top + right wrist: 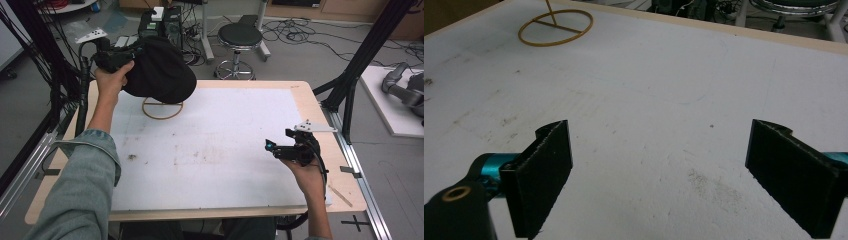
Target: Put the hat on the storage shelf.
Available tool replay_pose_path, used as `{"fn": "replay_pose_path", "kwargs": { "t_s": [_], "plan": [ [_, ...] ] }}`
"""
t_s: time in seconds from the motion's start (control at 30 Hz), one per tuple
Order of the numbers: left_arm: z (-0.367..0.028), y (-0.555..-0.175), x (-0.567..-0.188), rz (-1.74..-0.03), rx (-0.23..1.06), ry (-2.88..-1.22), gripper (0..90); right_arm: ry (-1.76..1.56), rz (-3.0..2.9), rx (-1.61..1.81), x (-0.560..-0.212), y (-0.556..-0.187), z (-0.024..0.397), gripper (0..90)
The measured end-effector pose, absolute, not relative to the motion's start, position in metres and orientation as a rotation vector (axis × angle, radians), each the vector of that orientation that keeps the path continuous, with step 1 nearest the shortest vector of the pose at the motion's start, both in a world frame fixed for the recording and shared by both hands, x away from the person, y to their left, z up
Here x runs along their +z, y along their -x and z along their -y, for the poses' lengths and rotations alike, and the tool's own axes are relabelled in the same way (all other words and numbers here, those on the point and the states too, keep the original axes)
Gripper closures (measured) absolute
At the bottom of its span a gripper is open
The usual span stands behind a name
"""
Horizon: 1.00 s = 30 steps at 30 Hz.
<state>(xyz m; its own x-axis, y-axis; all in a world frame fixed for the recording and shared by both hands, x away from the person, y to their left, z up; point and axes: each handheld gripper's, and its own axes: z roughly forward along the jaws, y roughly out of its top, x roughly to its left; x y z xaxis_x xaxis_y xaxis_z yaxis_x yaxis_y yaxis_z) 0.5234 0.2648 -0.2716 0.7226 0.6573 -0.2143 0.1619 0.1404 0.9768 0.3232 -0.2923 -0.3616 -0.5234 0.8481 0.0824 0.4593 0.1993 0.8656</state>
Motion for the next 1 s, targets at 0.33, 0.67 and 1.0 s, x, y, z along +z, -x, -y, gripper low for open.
{"fn": "replay_pose_path", "kwargs": {
  "t_s": [0.33,0.67,1.0],
  "plan": [
    [-0.267,-0.523,-0.279,-0.756,0.428,-1.424,60.7,-1.22,-2.07,1.263,-0.362,-0.323,0.291,11.3],
    [-0.268,-0.522,-0.282,-0.762,0.443,-1.432,54.9,-1.216,-2.071,1.266,-0.363,-0.324,0.29,11.3],
    [-0.269,-0.521,-0.282,-0.772,0.466,-1.459,48.0,-1.219,-2.071,1.272,-0.362,-0.325,0.29,11.3]
  ]
}}
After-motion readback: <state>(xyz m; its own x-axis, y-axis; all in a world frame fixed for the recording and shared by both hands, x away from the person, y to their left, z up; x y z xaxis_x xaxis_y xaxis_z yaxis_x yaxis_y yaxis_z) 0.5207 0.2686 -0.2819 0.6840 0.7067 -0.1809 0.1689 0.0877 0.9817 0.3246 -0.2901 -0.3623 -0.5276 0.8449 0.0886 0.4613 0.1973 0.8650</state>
